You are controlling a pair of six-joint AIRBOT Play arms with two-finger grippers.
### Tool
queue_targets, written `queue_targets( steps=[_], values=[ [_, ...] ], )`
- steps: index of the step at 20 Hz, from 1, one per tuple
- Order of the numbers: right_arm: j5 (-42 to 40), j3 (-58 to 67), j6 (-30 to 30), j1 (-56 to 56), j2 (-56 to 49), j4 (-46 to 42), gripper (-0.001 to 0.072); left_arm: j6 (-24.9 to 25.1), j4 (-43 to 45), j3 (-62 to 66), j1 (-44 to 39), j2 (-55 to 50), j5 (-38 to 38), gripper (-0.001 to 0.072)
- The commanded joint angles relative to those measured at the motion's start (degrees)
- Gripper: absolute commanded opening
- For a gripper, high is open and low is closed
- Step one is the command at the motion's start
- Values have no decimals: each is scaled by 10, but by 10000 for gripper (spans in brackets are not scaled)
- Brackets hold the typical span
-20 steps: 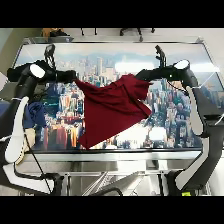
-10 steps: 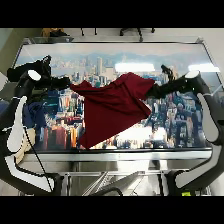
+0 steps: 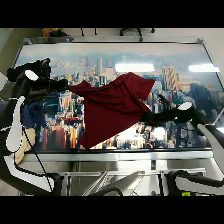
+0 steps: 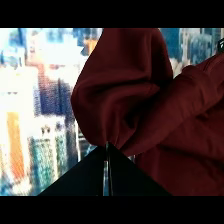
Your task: Fold the shirts.
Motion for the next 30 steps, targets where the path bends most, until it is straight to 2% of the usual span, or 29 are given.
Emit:
queue_targets(
  steps=[1,2,3,4,7,10,13,18,21,22,23,24,26,28,30],
  values=[
    [-152,-36,-67,56,-23,82,516,1,0,0,0,0,1,13],
    [-177,-34,-89,61,-37,113,512,1,0,0,0,0,1,14],
    [-181,-25,-121,60,-48,139,399,1,0,1,1,0,1,13],
    [-179,-10,-147,55,-52,150,229,1,0,1,2,0,-1,13],
    [-180,67,-179,43,-53,123,18,1,0,0,13,2,-36,13],
    [-179,176,-177,2,-76,58,17,1,1,0,26,12,-120,12],
    [-154,313,-177,-24,-143,54,17,-1,0,-24,19,42,-184,12],
    [-73,546,-170,-12,-305,58,17,-10,0,-184,-30,130,-184,12],
    [-11,624,-143,-5,-368,59,18,-10,0,-263,-58,169,-163,12],
    [2,628,-138,-6,-372,60,86,-10,0,-277,-61,178,-156,12],
    [6,628,-135,-11,-370,60,271,-10,0,-281,-61,182,-153,13],
    [16,628,-116,-20,-363,58,317,-10,0,-276,-61,184,-153,13],
    [69,628,-70,-57,-342,56,317,-10,0,-254,-61,183,-159,13],
    [156,620,-19,-105,-324,56,315,-10,1,-229,-61,183,-156,13],
    [219,577,8,-148,-299,56,280,-9,1,-203,-59,183,-152,13]
  ],
)
